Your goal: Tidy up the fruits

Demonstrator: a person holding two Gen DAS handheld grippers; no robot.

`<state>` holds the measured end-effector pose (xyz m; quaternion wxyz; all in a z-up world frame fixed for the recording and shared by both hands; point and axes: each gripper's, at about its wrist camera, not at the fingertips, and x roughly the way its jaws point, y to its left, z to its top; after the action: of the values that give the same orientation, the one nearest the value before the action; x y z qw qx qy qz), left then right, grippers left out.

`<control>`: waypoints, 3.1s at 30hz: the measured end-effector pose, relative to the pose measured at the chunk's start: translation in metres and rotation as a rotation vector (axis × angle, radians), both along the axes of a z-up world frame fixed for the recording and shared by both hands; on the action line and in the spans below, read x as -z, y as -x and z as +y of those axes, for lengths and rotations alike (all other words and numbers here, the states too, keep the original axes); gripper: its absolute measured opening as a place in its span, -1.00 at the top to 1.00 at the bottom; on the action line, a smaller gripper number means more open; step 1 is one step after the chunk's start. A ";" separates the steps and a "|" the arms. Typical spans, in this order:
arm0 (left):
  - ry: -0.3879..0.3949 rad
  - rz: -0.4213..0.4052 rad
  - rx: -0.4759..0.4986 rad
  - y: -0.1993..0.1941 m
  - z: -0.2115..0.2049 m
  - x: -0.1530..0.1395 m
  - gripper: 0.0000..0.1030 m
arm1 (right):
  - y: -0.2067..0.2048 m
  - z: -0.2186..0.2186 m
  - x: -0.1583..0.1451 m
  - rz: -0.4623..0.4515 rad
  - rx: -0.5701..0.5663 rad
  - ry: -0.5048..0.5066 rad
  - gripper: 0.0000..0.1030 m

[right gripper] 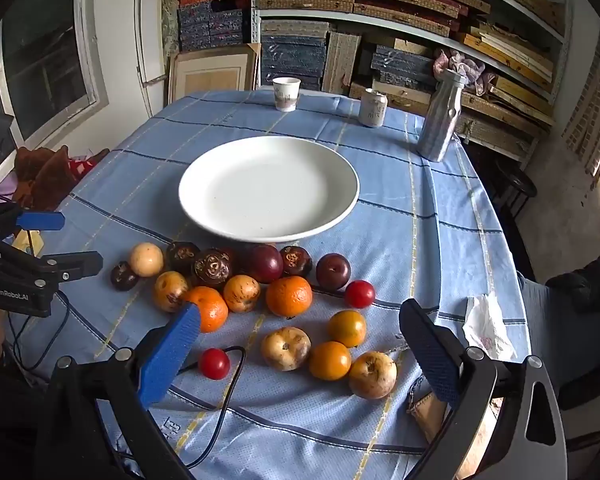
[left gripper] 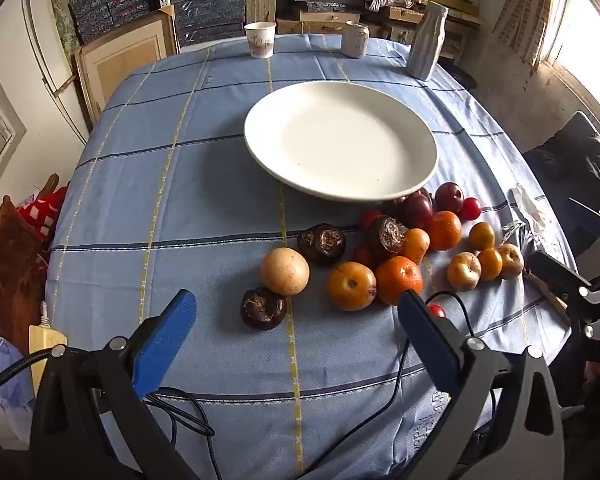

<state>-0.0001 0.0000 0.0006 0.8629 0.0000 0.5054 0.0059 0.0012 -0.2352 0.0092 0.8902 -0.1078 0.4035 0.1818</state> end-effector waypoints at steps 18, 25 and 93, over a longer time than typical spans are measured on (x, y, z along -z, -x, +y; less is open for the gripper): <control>0.002 0.001 -0.021 0.000 0.004 -0.002 -0.92 | 0.005 -0.007 -0.007 -0.020 0.009 -0.050 -0.93; 0.001 0.004 -0.021 -0.002 0.004 -0.001 -0.92 | 0.001 -0.008 -0.006 -0.017 0.013 -0.046 -0.93; -0.008 0.019 -0.035 -0.013 0.008 0.005 -0.92 | -0.010 -0.005 -0.005 -0.013 0.011 -0.046 -0.93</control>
<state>0.0124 0.0078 -0.0046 0.8579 -0.0055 0.5133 0.0228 0.0109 -0.2402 0.0144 0.8960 -0.0862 0.3941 0.1856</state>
